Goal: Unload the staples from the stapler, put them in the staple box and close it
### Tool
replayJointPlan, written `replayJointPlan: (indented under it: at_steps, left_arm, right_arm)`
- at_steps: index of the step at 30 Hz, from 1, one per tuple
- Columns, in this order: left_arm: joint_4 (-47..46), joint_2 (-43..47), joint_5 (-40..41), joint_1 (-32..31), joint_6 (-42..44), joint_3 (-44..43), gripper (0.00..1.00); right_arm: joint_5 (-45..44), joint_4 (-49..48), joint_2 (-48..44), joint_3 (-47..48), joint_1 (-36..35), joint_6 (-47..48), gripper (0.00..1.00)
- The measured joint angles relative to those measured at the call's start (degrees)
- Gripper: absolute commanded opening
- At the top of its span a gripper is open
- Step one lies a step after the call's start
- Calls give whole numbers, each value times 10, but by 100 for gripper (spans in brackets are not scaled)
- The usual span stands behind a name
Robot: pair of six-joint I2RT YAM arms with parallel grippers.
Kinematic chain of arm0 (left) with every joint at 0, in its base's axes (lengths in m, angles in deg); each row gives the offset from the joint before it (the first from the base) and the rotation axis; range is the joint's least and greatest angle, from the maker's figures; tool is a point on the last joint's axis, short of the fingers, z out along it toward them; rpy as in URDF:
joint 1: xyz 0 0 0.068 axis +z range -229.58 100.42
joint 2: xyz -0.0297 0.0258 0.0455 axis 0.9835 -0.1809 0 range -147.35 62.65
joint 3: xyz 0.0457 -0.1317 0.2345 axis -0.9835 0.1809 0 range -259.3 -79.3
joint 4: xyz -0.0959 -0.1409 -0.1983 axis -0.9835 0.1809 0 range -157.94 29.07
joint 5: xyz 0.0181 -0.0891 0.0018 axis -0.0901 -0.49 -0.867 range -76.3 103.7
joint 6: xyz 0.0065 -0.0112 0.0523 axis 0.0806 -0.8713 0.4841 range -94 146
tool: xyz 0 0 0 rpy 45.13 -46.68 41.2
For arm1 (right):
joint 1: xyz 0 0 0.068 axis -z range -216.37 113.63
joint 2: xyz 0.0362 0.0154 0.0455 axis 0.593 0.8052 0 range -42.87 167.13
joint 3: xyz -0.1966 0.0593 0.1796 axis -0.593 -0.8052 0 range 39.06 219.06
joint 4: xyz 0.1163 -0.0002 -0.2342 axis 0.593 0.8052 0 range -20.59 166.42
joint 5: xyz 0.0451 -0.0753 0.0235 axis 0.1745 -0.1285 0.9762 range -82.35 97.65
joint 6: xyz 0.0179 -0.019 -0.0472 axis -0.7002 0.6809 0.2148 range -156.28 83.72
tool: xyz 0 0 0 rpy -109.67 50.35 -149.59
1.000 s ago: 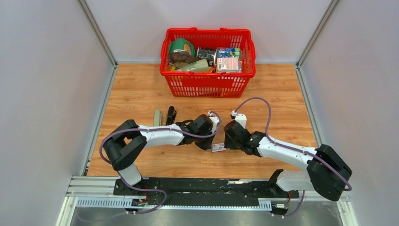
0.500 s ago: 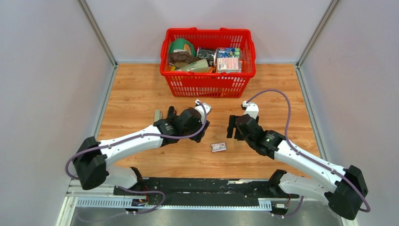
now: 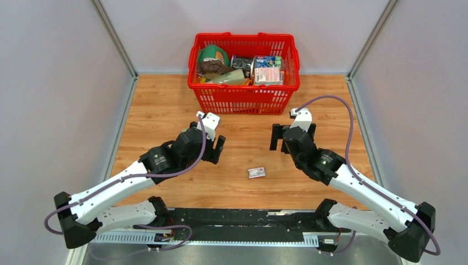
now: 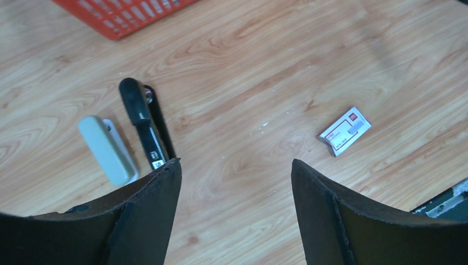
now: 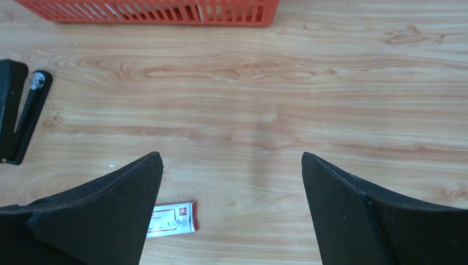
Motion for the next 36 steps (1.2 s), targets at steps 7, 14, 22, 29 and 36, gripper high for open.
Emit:
replayJointPlan:
  at_steps: [7,14,22,29,36]
  left_arm:
    - [66,44,44,0,4,-28,80]
    - [93,78,79,0,33,-78,80]
    - [99,107,106,0,77,-113,80]
    - [96,120,120,0,111,-114,80]
    - [89,126,125,0,139,-127,80]
  right_arm:
    - [-27,0,6,38,0,3,100]
    - [-100,26,56,93,0,-9,100]
    - [-125,52,72,140,0,-14,100]
    - [-128,56,57,154,0,0,100]
    - [-135,59,43,172,0,4,100]
